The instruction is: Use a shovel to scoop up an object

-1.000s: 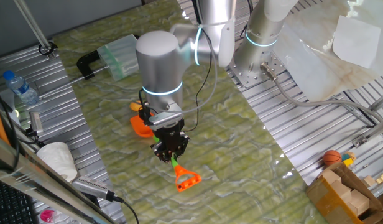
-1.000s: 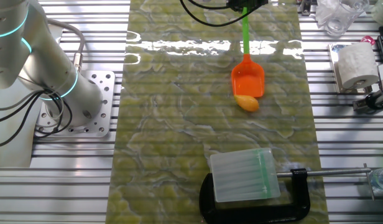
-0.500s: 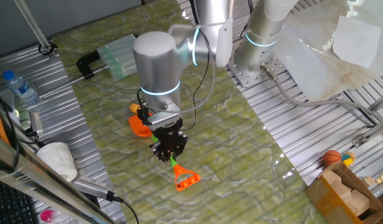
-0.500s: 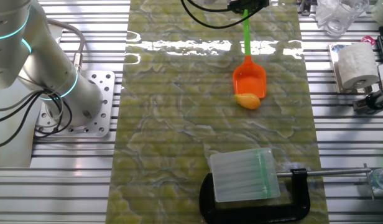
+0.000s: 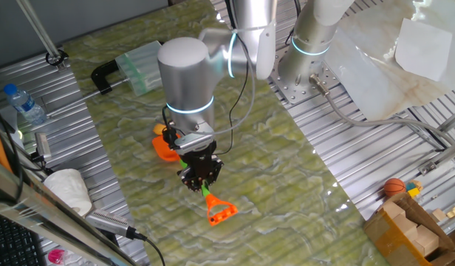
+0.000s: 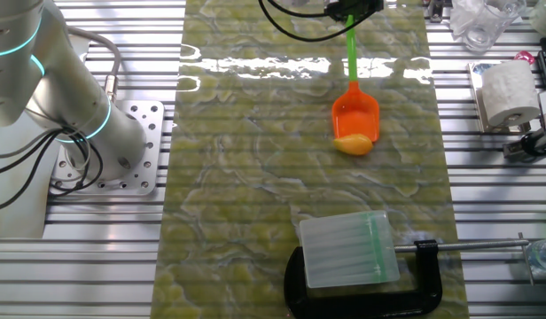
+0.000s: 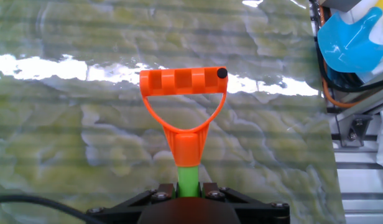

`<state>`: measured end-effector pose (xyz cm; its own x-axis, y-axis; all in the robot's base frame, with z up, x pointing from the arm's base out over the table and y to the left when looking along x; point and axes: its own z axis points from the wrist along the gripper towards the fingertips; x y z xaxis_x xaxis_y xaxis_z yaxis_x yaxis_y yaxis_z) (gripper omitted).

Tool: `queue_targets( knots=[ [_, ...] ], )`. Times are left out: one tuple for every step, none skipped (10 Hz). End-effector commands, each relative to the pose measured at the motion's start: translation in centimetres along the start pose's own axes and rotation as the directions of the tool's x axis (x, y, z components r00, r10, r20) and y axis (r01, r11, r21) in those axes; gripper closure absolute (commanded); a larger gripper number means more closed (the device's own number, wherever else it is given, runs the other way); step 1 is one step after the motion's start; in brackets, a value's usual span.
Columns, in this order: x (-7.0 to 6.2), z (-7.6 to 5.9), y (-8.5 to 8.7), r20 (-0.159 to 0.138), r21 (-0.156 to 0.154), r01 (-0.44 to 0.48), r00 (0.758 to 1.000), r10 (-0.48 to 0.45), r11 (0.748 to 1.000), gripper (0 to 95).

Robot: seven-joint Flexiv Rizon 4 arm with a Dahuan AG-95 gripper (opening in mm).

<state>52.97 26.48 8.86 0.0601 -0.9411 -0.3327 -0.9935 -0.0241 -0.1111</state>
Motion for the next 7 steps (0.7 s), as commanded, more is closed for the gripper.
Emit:
queue_targets(
  knots=[
    [0.13,-0.03,0.05,0.014,0.001,-0.002,1.0,0.002,1.0,95.0],
    [0.3,-0.19,0.13,0.018,0.003,0.0,1.0,0.0,1.0,95.0],
    [0.45,-0.37,0.23,0.028,0.004,-0.005,1.0,0.005,1.0,95.0],
    [0.58,-0.52,0.31,0.028,0.005,-0.009,1.0,0.009,1.0,95.0],
    [0.77,-0.72,0.42,0.024,0.004,-0.006,1.0,0.006,1.0,95.0],
    [0.82,-0.78,0.46,0.022,0.004,-0.005,1.0,0.005,1.0,95.0],
    [1.03,-0.98,0.58,0.023,0.003,-0.001,1.0,0.001,1.0,95.0]
  ],
)
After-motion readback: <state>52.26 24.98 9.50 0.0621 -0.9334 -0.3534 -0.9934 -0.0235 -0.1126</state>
